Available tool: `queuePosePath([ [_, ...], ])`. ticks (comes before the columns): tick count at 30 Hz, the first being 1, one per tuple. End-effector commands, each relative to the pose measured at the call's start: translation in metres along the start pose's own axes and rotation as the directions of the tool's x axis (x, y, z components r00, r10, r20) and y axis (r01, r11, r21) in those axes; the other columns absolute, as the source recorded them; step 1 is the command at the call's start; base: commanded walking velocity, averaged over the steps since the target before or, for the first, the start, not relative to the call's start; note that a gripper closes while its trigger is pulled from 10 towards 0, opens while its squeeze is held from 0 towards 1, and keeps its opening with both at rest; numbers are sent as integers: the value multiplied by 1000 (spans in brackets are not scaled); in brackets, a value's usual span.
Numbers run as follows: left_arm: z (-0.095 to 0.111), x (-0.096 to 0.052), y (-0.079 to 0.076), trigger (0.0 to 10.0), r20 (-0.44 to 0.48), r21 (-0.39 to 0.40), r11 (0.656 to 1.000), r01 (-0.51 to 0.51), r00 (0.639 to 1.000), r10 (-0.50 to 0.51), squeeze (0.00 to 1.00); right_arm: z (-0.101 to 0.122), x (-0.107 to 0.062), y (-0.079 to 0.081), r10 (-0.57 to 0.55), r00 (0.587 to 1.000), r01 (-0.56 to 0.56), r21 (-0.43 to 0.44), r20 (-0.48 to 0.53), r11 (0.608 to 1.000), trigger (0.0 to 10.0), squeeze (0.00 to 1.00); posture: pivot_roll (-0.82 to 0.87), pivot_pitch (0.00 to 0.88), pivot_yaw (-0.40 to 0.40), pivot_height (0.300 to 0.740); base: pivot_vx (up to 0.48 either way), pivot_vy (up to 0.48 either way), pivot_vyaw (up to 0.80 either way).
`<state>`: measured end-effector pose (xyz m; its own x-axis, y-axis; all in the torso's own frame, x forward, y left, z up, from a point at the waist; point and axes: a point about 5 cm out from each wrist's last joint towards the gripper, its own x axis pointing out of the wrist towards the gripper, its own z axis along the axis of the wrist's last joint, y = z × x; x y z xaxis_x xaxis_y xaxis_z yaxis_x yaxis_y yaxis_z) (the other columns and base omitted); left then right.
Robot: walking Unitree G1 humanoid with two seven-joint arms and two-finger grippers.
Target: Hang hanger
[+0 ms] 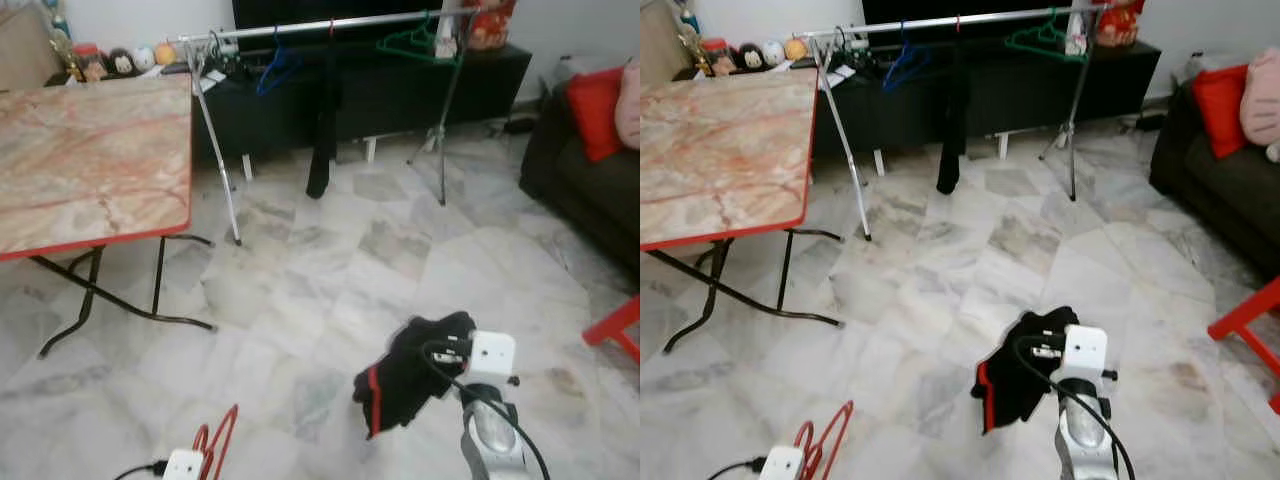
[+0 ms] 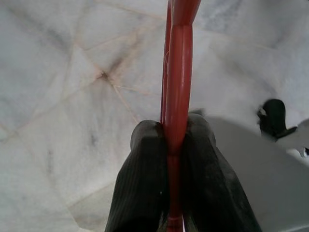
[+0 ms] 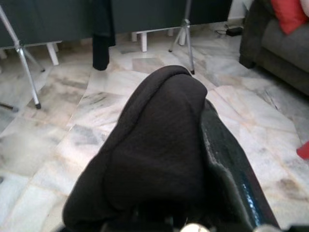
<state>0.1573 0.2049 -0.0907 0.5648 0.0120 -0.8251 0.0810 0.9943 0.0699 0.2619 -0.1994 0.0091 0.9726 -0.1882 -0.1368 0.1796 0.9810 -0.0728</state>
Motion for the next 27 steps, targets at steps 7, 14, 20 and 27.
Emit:
queuePosePath([
  [7,-7,-2,6,10000,-35,22,1000,-12,999,13,0,2,2,8,6,1000,-6,8,4,1000,10000,0,-94,0,15,727,0,363,0],
  [14,-8,-3,10,10000,-41,25,1000,-16,999,17,0,4,5,5,-1,1000,1,3,3,1000,10000,0,-90,0,14,727,0,363,0],
  [20,-10,-4,16,10000,-51,20,999,-26,998,27,0,5,7,5,0,1000,0,2,5,1000,10000,0,-86,0,13,727,0,365,0],
  [27,-13,-5,19,10000,-59,15,999,-32,998,33,0,4,7,4,9,1000,-9,-7,-1,1000,10000,0,-78,0,9,727,0,363,246],
])
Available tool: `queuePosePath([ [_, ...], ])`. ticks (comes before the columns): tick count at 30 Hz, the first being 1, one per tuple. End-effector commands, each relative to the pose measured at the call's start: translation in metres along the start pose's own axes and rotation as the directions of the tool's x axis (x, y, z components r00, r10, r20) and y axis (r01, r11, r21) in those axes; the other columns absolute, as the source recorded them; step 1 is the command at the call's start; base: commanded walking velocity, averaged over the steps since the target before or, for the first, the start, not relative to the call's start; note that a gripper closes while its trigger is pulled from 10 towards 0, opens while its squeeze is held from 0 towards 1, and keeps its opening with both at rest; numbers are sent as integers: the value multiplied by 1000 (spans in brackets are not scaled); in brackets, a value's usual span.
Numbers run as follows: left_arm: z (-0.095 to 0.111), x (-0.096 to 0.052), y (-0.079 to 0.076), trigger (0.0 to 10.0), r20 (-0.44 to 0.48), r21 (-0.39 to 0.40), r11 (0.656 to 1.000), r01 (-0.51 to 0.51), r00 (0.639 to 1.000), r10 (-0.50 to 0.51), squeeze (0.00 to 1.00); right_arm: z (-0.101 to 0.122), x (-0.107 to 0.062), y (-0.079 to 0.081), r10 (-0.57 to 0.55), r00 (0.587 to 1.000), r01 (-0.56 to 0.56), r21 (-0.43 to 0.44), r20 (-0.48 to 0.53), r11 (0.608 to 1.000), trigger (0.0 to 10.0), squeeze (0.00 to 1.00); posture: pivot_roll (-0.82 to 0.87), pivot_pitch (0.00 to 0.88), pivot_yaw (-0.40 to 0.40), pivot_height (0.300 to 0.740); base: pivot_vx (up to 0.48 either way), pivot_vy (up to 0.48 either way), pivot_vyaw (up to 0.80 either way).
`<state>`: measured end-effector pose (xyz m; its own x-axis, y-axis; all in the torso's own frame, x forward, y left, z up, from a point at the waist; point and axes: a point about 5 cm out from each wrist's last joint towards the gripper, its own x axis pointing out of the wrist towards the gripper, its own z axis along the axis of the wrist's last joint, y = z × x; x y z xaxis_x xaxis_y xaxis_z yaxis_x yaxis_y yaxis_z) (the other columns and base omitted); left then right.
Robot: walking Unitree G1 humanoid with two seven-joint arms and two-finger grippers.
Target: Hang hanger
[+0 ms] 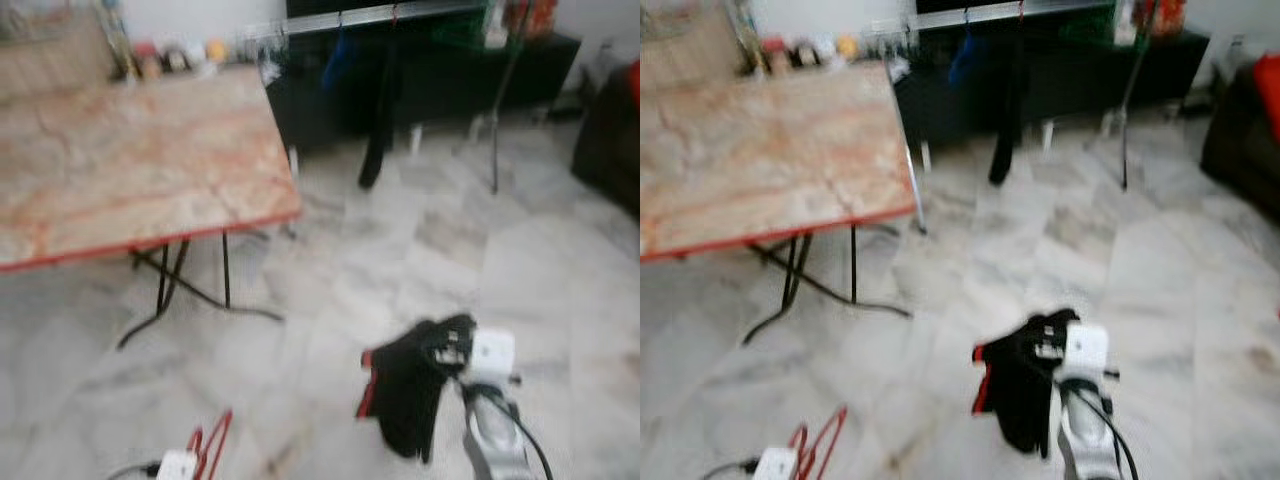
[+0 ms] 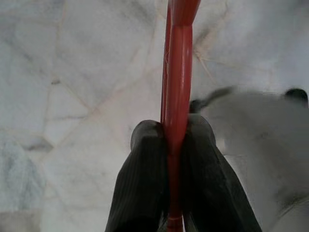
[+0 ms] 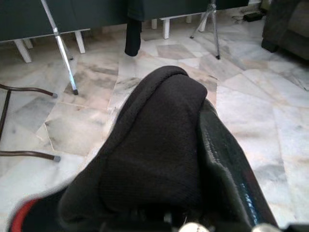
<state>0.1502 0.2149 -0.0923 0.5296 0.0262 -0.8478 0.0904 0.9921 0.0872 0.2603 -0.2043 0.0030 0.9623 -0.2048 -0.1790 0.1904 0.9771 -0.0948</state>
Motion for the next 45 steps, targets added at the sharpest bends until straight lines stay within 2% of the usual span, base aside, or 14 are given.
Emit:
queuePosePath([
  [1,-6,-3,10,10000,-17,-3,1000,-23,1000,23,0,11,6,9,24,999,-24,12,43,1000,10000,0,-78,0,9,727,0,364,681],
  [13,-8,-3,12,10000,-25,3,1000,-29,999,29,0,10,6,11,40,998,-41,17,38,999,10000,0,-77,0,7,727,0,362,800],
  [18,-5,-2,8,10000,-20,4,1000,-28,999,28,0,11,7,8,30,999,-30,21,39,999,10000,0,-75,0,4,727,0,217,670],
  [28,0,0,3,10000,-2,19,999,-32,999,32,0,11,9,6,16,999,-17,39,35,999,10000,0,-71,0,3,727,0,0,0],
  [35,0,-1,7,10000,-3,0,1000,-17,1000,17,0,13,10,6,14,999,-15,44,39,999,10000,0,-72,0,2,727,0,0,0],
  [39,-1,-1,8,10000,-11,25,1000,-16,1000,16,0,14,11,4,7,999,-9,46,46,999,10000,0,-73,0,6,727,0,0,0],
  [45,-1,0,4,10000,-16,35,999,-4,1000,5,0,20,14,4,-1,997,-2,48,71,999,10000,0,-74,0,6,727,356,0,0],
])
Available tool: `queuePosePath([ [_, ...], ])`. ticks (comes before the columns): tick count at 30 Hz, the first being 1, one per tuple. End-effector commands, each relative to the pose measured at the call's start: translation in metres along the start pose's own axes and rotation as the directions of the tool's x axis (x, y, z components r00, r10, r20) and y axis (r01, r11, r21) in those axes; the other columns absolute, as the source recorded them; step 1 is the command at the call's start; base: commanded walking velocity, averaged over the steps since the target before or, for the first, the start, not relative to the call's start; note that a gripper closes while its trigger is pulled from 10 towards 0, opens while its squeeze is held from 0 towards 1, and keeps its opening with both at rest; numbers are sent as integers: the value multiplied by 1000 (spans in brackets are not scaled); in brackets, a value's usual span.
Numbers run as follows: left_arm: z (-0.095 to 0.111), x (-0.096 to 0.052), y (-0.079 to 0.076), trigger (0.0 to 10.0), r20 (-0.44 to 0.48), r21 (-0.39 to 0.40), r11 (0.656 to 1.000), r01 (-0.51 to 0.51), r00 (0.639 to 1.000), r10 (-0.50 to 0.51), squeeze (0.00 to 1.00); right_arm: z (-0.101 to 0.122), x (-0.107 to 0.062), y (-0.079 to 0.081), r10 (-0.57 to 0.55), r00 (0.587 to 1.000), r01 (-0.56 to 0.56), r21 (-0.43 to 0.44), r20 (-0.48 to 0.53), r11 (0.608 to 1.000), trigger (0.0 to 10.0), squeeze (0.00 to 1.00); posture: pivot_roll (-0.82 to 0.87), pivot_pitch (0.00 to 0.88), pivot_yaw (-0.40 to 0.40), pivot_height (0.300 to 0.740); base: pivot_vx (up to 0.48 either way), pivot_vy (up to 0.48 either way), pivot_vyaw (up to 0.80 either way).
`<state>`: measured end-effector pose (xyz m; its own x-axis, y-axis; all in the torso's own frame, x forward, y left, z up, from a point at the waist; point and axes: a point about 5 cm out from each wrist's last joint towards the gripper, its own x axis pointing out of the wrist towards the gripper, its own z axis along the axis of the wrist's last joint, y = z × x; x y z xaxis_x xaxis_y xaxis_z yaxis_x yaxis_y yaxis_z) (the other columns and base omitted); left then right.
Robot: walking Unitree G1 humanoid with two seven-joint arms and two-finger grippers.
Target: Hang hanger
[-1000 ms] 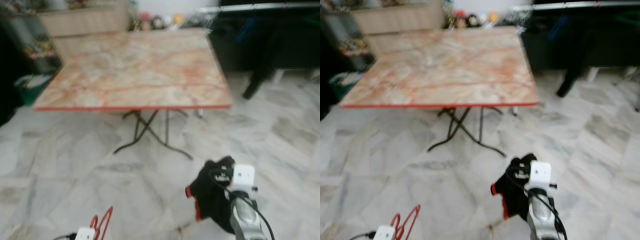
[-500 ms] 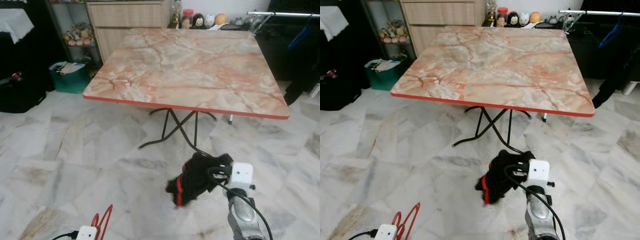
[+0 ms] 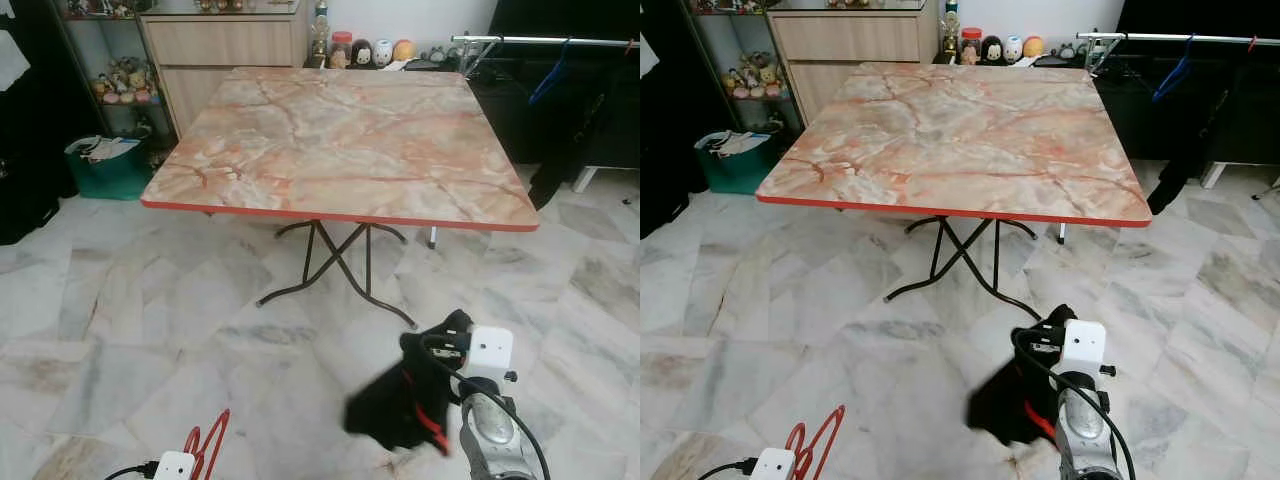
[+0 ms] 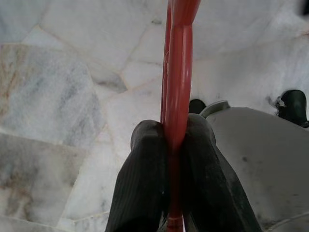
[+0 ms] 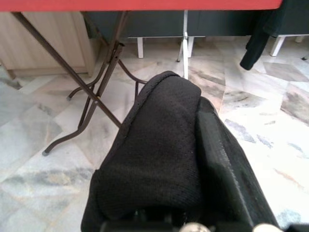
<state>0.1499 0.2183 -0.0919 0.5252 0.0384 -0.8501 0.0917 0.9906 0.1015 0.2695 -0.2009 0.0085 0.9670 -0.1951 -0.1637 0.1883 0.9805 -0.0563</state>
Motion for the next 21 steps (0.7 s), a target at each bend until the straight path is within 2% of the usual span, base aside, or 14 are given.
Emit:
queuePosePath([
  [1,0,0,0,10000,-9,25,1000,8,1000,-8,0,14,7,0,-8,998,7,10,63,1000,10000,0,-74,0,6,727,401,0,0],
  [3,0,0,-2,10000,-10,33,999,15,1000,-14,0,34,14,-3,-14,988,13,9,155,1000,10000,0,-72,0,11,727,398,0,0],
  [8,0,0,-3,10000,-11,34,999,15,1000,-14,0,45,18,-5,-18,979,17,8,202,1000,10000,0,-72,0,11,727,398,0,0],
  [9,0,0,-2,10000,-12,37,999,14,1000,-14,0,69,25,-5,-12,957,12,3,291,1000,10000,0,-74,0,12,727,398,0,0],
  [10,0,0,-2,10000,-13,39,999,14,1000,-14,0,79,27,-5,-3,946,5,-4,324,1000,10000,0,-74,0,12,727,398,0,0],
  [12,-1,0,-2,10000,-14,40,999,15,1000,-15,0,90,29,-4,9,933,-3,-17,360,1000,10000,0,-74,0,12,727,398,0,0],
  [14,-1,0,-2,10000,-14,41,999,15,1000,-15,0,91,30,-4,11,931,-4,-20,365,1000,10000,0,-74,0,12,727,398,0,0],
  [15,-1,0,-1,10000,-14,40,999,15,1000,-14,0,108,33,-2,22,909,-14,-23,417,1000,10000,0,-74,0,12,727,398,0,0],
  [17,-1,0,-1,10000,-14,41,999,15,1000,-14,0,114,34,-2,26,900,-17,-24,435,1000,10000,0,-74,0,12,727,398,0,0],
  [18,-1,0,-1,10000,-14,39,999,10,1000,-10,0,126,35,-1,33,883,-23,-26,468,999,10000,0,-69,0,8,727,398,0,0],
  [19,-1,0,-1,10000,-14,39,999,10,1000,-10,0,126,35,-1,33,883,-23,-26,468,999,10000,0,-69,0,8,727,398,0,0],
  [21,-1,0,-1,10000,-14,38,999,5,1000,-4,0,151,39,0,47,848,-31,-39,527,999,10000,0,-70,0,9,727,398,0,0],
])
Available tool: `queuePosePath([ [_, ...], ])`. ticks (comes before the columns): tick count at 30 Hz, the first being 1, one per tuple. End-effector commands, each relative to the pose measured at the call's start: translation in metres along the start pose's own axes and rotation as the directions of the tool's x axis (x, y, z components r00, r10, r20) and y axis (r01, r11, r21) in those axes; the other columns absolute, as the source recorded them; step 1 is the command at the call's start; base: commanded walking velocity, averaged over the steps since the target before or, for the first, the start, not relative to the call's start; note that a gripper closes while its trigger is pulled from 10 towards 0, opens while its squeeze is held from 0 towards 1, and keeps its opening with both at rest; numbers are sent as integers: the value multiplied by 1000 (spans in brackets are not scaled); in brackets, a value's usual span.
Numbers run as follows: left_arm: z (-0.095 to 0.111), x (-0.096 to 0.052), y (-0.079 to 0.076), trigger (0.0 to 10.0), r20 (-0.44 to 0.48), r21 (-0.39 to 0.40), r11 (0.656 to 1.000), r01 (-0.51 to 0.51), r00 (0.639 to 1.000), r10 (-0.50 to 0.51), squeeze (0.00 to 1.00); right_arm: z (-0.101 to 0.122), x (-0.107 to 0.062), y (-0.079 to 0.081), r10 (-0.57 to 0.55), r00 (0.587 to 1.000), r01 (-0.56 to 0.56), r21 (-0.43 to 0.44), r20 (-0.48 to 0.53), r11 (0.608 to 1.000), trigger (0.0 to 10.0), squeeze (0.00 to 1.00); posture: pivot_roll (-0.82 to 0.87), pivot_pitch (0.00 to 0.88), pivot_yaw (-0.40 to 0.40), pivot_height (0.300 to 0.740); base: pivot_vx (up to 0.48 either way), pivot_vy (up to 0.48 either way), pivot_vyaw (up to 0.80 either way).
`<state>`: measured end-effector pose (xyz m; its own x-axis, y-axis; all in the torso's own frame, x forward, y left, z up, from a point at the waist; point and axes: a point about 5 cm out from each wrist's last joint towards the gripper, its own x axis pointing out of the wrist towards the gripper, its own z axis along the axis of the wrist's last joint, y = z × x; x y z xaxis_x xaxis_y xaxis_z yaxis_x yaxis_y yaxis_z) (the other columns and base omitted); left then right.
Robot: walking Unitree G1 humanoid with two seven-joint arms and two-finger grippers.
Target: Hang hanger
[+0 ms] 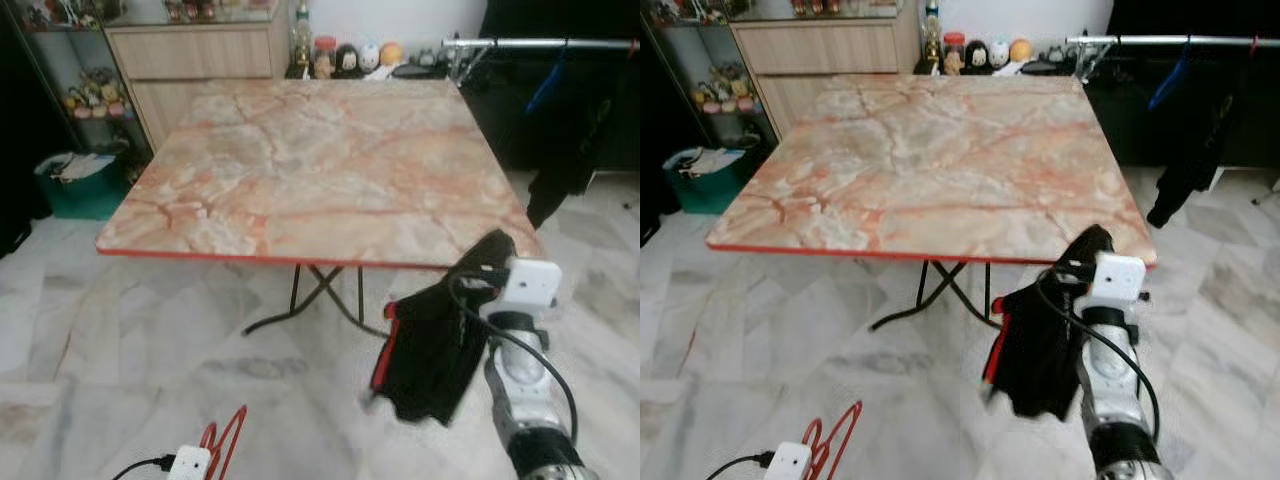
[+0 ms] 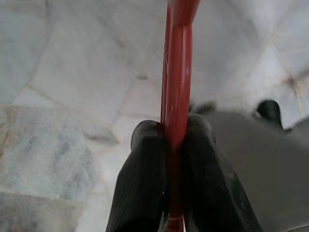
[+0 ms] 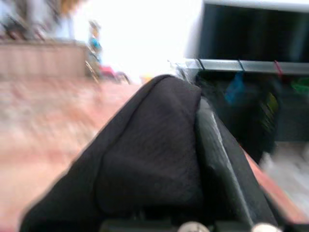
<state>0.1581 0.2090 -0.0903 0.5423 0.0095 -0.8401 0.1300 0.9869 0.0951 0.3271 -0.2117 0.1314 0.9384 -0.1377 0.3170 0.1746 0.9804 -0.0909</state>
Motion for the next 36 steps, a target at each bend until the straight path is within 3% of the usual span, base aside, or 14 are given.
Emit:
queuePosePath([
  [1,-10,-3,7,10000,-38,9,1000,-21,999,21,0,18,11,6,21,998,-22,9,67,1000,10000,0,-70,0,9,727,398,0,0],
  [5,-9,-3,7,10000,-36,7,1000,-27,999,27,0,74,47,11,80,975,-79,-11,207,997,10000,0,-81,0,15,727,399,0,0],
  [7,-9,-3,7,10000,-36,8,1000,-26,999,26,0,80,53,13,89,974,-89,-10,210,996,10000,0,-81,0,15,727,398,0,0],
  [11,-8,-2,6,10000,-34,12,1000,-23,999,23,0,121,81,14,92,952,-96,-3,293,995,10000,0,-93,0,24,727,398,0,0],
  [13,-7,-2,5,10000,-32,14,1000,-23,999,23,0,131,92,14,87,957,-87,-10,276,996,10000,0,-96,0,24,727,396,0,0],
  [16,-5,-1,5,10000,-30,15,1000,-23,999,23,0,140,102,15,87,957,-84,-24,275,996,10000,0,-94,0,23,727,399,0,0],
  [21,-2,-1,6,10000,-27,19,999,-27,999,27,0,181,118,27,132,927,-121,-53,352,991,10000,0,-97,0,25,727,398,0,0],
  [24,-1,0,7,10000,-30,22,999,-29,999,30,0,186,121,30,145,924,-137,-47,353,989,10000,0,-98,0,23,727,195,0,0],
  [30,-2,0,5,10000,-38,24,999,-20,999,21,0,165,120,34,159,951,-144,-74,265,987,10000,0,-95,0,22,727,0,0,0],
  [34,-5,0,3,10000,-48,22,1000,-12,999,13,0,115,108,34,185,981,-179,-91,53,980,10000,0,-100,0,23,727,0,0,0],
  [36,-5,0,3,10000,-48,23,1000,-11,999,13,0,109,107,33,184,982,-181,-98,28,979,10000,0,-100,0,23,727,0,0,0],
])
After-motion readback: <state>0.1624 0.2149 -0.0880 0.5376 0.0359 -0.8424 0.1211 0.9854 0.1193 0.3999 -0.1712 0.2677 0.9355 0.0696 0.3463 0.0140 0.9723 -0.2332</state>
